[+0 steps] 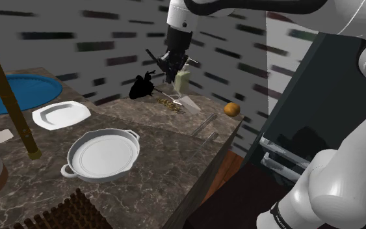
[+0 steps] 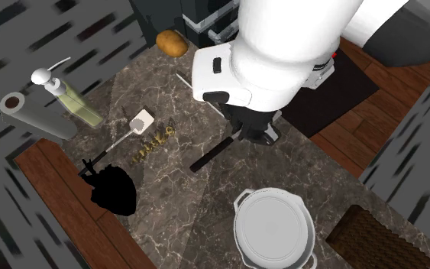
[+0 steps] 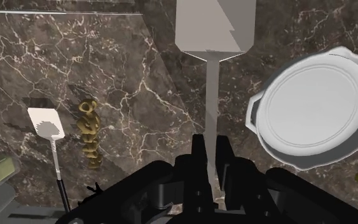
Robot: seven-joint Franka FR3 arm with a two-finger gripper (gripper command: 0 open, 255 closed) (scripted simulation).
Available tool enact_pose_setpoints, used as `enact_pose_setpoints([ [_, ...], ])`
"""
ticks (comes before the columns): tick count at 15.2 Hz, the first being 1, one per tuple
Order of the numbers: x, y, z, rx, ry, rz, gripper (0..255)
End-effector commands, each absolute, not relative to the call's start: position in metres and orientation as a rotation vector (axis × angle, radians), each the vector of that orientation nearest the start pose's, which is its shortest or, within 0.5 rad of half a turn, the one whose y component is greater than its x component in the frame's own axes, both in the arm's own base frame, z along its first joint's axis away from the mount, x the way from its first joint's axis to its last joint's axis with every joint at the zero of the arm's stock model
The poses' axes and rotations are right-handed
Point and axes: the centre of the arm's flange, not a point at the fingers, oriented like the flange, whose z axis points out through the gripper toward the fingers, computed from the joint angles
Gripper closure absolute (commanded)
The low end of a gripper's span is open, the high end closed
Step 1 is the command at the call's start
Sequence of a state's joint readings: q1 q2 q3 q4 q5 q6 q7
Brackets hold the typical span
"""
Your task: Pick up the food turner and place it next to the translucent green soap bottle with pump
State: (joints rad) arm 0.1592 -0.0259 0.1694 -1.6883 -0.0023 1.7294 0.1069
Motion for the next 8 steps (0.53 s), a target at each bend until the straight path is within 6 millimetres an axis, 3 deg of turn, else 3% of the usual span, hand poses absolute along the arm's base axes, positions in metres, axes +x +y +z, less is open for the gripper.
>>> enact_pose_setpoints([
  [1, 0.528, 0.181, 0.608, -3.113, -0.347, -0.103, 255],
  [8, 0.528, 0.181, 0.645, -3.113, -0.347, -0.103, 255],
])
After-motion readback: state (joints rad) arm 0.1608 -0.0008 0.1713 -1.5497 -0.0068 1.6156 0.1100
